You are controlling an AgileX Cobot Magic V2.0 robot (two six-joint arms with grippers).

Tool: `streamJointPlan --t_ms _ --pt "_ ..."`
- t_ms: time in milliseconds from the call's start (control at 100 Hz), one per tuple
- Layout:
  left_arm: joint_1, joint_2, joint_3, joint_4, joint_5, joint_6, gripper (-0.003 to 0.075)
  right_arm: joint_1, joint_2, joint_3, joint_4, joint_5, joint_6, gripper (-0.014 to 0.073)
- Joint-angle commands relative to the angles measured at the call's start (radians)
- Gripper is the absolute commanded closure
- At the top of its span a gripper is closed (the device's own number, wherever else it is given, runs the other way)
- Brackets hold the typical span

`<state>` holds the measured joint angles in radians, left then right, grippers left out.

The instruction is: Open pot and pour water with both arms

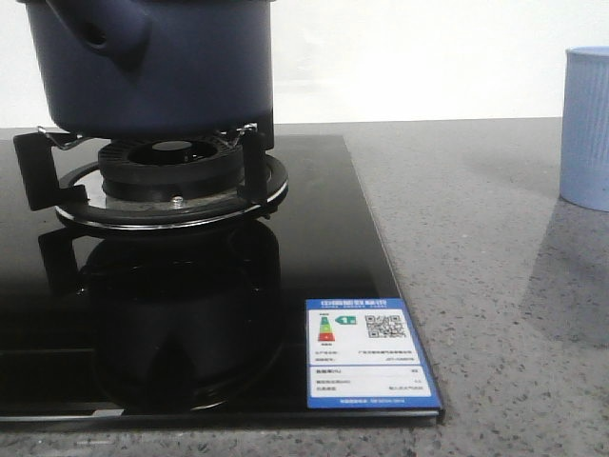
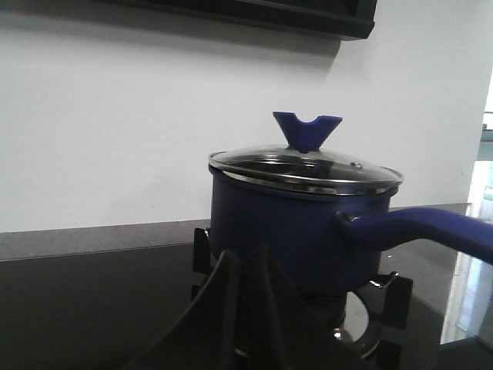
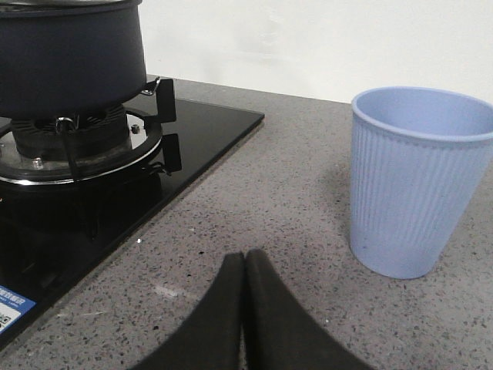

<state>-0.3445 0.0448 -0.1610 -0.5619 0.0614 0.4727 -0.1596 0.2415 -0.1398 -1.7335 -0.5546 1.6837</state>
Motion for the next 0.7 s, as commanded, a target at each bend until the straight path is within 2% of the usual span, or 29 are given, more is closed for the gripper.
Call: streamJointPlan --t_ms 0,110,190,300,450,690 --pt "0.026 0.01 -0.004 0.134 -0.097 -0.119 0.0736 0.003 0.004 -0.025 0.029 0.02 -0.013 0.0644" --pt "0.141 0.01 0.037 0.293 -0.107 -0.308 0.0736 0.003 0.004 -0.025 0.029 0.02 -0.013 0.0644" --pt "0.23 0.005 0.075 0.308 -0.095 -0.329 0.0736 0.003 0.004 -0.025 0.029 0.02 -0.013 0.0644" --pt "0.315 -0.047 0.116 0.425 -0.084 -0.396 0.0736 0.003 0.004 -0.025 0.029 0.02 -0.013 0.0644" --pt "0.358 -0.074 0.178 0.431 -0.087 -0.398 0.0736 0.003 0.004 -0.025 0.029 0.02 -0.013 0.0644" --pt "0.356 -0.074 0.176 0.42 0.031 -0.398 0.0736 0.003 0.004 -0.025 0.029 0.02 -0.013 0.0644"
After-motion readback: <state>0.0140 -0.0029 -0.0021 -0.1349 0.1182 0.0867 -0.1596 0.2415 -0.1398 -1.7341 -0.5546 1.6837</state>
